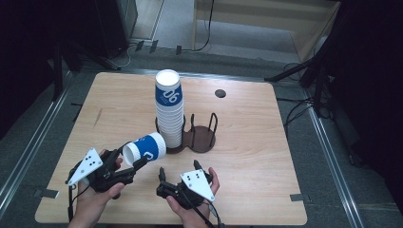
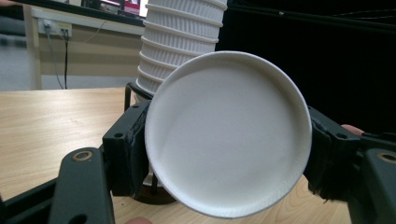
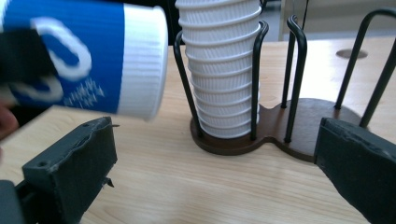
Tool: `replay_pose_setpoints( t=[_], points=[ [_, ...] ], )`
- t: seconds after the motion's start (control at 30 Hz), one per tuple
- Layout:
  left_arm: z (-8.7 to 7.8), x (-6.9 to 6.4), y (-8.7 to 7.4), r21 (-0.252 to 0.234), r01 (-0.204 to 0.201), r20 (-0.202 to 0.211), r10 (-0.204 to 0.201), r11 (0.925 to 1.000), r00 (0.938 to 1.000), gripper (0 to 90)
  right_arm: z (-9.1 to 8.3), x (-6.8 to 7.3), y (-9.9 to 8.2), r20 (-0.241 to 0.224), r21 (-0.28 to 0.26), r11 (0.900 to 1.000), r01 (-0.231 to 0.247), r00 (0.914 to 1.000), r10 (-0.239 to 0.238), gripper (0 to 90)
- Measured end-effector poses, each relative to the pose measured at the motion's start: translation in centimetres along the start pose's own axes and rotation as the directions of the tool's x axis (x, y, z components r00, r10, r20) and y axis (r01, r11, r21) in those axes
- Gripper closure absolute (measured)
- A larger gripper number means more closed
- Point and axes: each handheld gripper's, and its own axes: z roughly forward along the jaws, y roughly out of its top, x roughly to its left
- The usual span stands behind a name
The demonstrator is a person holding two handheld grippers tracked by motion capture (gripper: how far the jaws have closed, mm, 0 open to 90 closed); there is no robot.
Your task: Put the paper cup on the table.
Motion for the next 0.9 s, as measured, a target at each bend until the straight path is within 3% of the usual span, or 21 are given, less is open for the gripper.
replay_pose_setpoints(
  t=[0.07,0.2,0.33,0.37,0.4,0.5,0.6,0.63,0.67,0.77,0.83,0.9],
  points=[
    [0.0,0.0,-0.1,-0.006,0.001,-0.001,-0.001,1.0000,1.0000,28.4,-0.1,0.2,0.4,-0.009,-0.014,0.9985,-0.052,0.9986,0.052,0.0],
    [0.0,-0.1,0.0,-0.025,0.002,-0.003,-0.002,0.9997,1.0000,28.4,0.1,0.8,0.6,-0.018,-0.021,0.9937,-0.110,0.9938,0.109,0.0],
    [0.0,-0.1,0.0,-0.034,-0.004,-0.005,0.004,0.9994,1.0000,28.4,0.1,1.2,0.7,-0.037,-0.027,0.9770,-0.212,0.9769,0.211,0.0],
    [0.0,-0.1,0.0,-0.034,-0.004,-0.005,0.004,0.9994,1.0000,28.4,0.1,1.2,0.7,-0.037,-0.027,0.9770,-0.212,0.9769,0.211,0.0],
    [0.0,0.0,-0.1,-0.039,-0.003,-0.006,0.003,0.9992,1.0000,28.4,0.1,1.3,0.9,-0.045,-0.028,0.9660,-0.257,0.9657,0.256,0.0],
    [0.1,0.1,-0.2,-0.039,-0.002,-0.011,0.002,0.9992,0.9999,28.4,0.2,1.4,1.0,-0.062,-0.027,0.9469,-0.320,0.9460,0.318,0.0],
    [0.2,0.1,-0.3,-0.040,-0.003,-0.013,0.002,0.9992,0.9999,28.4,0.2,1.3,1.1,-0.078,-0.026,0.9197,-0.392,0.9180,0.389,0.0],
    [0.2,0.1,-0.3,-0.040,-0.003,-0.013,0.002,0.9992,0.9999,28.4,0.2,1.3,1.1,-0.078,-0.026,0.9197,-0.392,0.9180,0.389,0.0],
    [0.3,0.0,-0.4,-0.044,0.004,-0.018,-0.005,0.9990,0.9998,28.4,0.3,1.3,1.2,-0.088,-0.029,0.9025,-0.430,0.9005,0.426,0.0],
    [0.4,-0.1,-0.5,-0.047,0.000,-0.017,-0.001,0.9989,0.9999,28.4,0.4,1.3,1.2,-0.098,-0.022,0.8831,-0.469,0.8801,0.465,0.0],
    [0.5,-0.2,-0.6,-0.052,0.001,-0.016,-0.002,0.9986,0.9999,28.4,0.4,1.3,1.3,-0.103,-0.015,0.8629,-0.505,0.8591,0.501,0.0],
    [0.6,-0.2,-0.7,-0.055,0.002,-0.013,-0.003,0.9985,0.9999,28.4,0.5,1.5,1.3,-0.103,-0.017,0.8530,-0.522,0.8495,0.517,0.0]
  ],
)
